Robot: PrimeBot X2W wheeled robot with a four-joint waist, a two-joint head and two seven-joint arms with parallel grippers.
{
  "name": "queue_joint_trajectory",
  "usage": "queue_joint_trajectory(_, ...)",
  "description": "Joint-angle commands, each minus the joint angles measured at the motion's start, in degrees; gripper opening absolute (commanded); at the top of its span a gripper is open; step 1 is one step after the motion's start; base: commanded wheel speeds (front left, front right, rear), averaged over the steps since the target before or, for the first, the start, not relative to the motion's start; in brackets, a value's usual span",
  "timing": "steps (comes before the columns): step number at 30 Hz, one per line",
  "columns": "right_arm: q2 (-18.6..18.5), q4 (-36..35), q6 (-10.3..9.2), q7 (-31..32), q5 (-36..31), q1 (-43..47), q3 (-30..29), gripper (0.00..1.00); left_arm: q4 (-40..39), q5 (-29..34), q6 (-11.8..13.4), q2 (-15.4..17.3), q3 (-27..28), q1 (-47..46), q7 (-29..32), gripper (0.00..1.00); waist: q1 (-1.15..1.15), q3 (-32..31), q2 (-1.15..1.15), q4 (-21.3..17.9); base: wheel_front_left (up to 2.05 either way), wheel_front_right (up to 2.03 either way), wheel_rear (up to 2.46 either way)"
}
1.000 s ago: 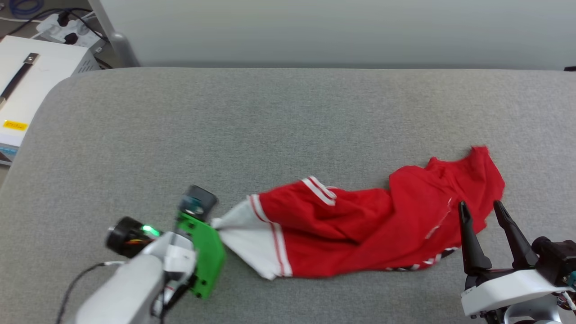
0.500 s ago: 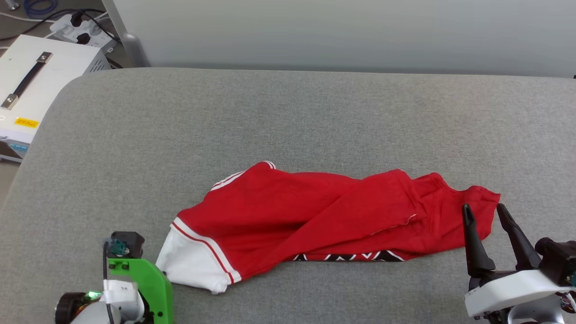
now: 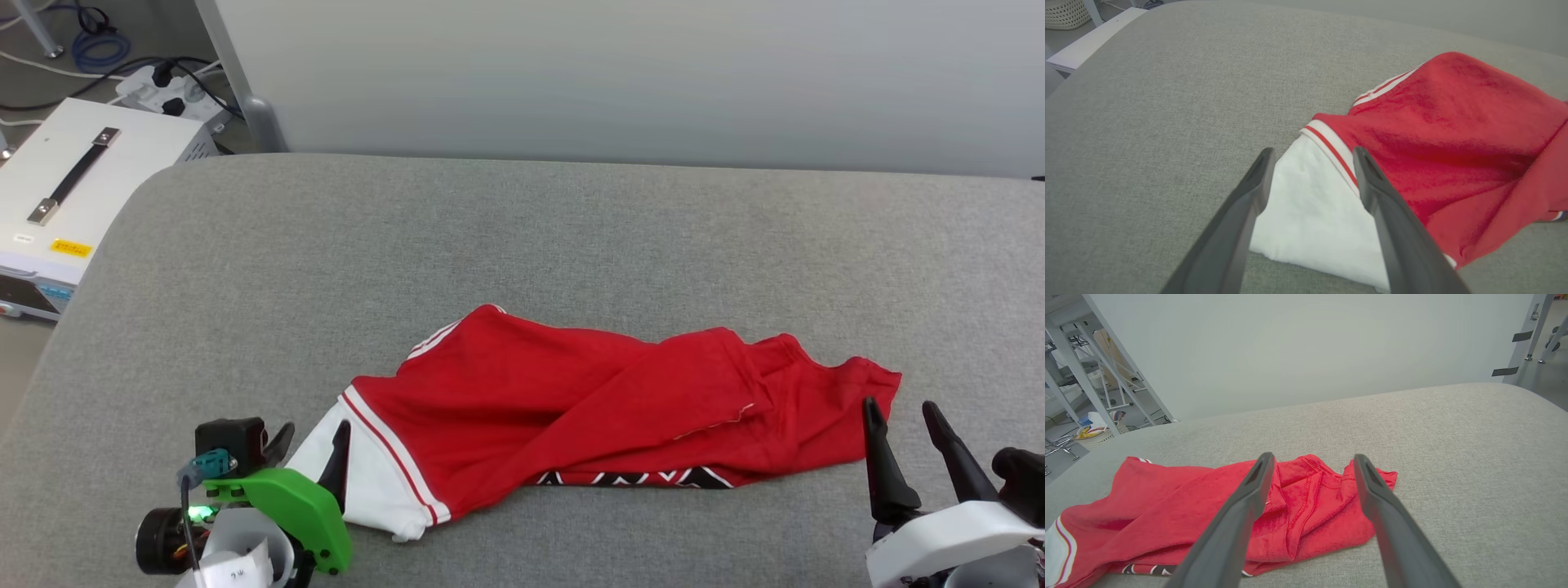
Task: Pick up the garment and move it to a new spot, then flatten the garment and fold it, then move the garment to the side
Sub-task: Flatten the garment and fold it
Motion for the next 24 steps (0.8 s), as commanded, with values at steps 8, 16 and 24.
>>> queue_joint_trajectory(8,-0.8,5.6,-0.04,10.0,2.9,-1.3,-3.4,1.0,-6.6,3.6,1.5,-2.4,0.9,0.4,-9.9,1.0,0.0,-0.5,0.0,1.8,0.0,0.0,0.0)
queue_joint_trajectory(16,-3.8,11.2,-0.04,20.9,5.5,-8.6,-0.5,1.0,-11.6,5.6,2.9,-2.3,0.6,-0.4,-10.9,1.0,0.0,0.8,0.0,3.6,0.0,0.0,0.0)
queue_joint_trajectory(24,-8.4,21.3,-0.04,31.2,6.5,-22.2,5.1,1.0,-14.4,6.6,2.5,-3.4,-0.2,-2.4,-11.9,1.0,0.0,4.5,0.0,6.9,0.0,0.0,0.0)
